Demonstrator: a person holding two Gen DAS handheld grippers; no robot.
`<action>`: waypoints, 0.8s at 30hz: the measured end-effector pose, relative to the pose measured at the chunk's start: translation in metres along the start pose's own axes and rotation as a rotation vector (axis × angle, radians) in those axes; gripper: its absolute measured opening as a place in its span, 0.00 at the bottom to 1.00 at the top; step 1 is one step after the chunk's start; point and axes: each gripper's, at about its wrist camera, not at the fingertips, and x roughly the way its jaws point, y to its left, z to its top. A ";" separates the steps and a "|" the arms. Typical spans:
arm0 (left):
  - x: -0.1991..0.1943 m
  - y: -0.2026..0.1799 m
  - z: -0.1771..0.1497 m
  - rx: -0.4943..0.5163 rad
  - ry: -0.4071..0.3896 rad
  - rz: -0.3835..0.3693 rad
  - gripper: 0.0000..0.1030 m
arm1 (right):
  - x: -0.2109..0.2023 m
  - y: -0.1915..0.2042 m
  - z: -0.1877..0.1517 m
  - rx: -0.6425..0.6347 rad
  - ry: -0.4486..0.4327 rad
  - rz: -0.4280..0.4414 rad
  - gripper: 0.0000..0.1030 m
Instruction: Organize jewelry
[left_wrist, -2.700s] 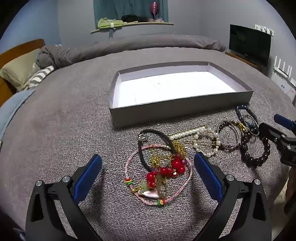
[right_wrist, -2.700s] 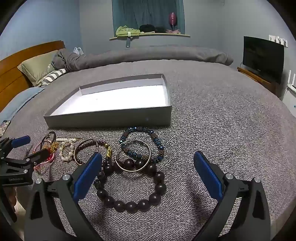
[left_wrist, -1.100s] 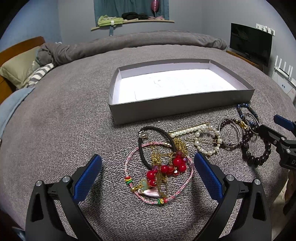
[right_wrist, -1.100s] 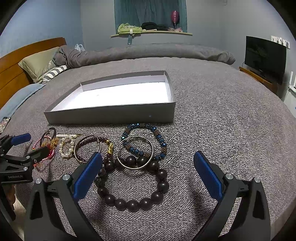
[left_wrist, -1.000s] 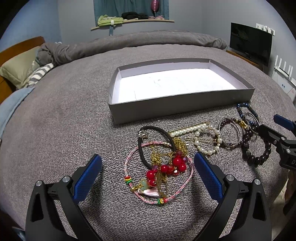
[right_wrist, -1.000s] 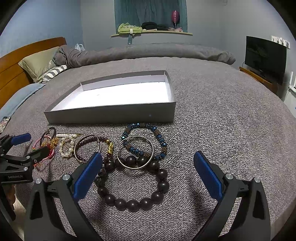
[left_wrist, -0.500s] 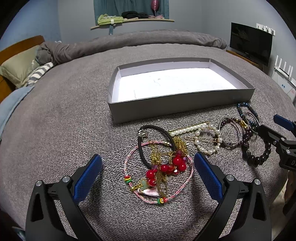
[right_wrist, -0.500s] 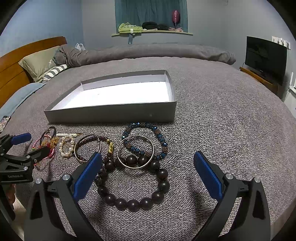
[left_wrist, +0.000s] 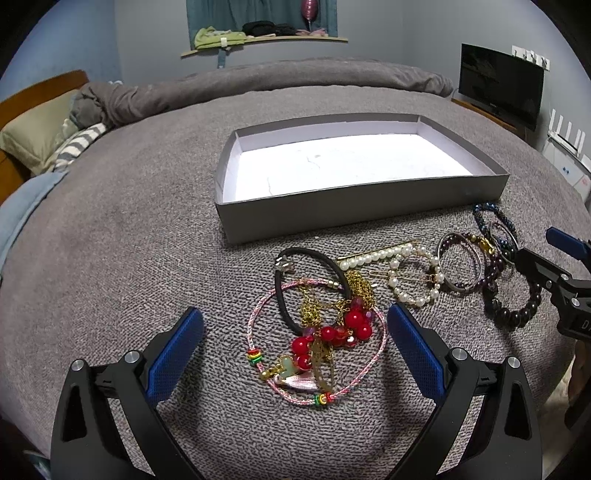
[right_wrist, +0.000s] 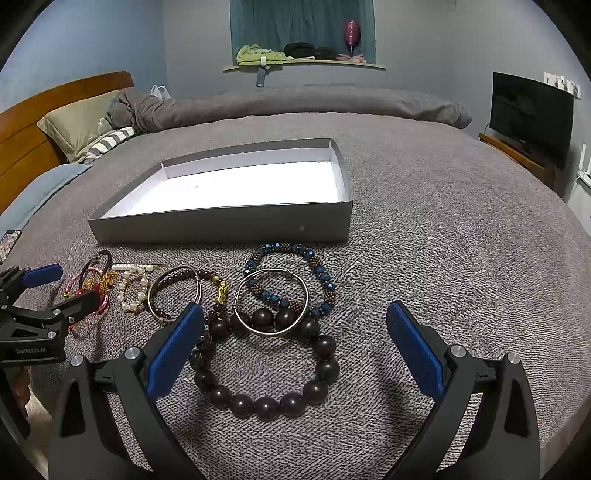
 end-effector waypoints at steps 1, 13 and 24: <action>0.000 0.000 0.000 0.000 0.001 -0.001 0.98 | 0.000 0.000 0.000 0.000 0.000 0.000 0.95; 0.000 -0.001 0.000 0.001 0.003 0.000 0.98 | 0.000 0.000 0.000 0.000 0.001 0.000 0.95; 0.000 -0.001 -0.002 0.004 0.007 0.001 0.98 | 0.001 0.000 0.000 0.000 0.005 0.001 0.95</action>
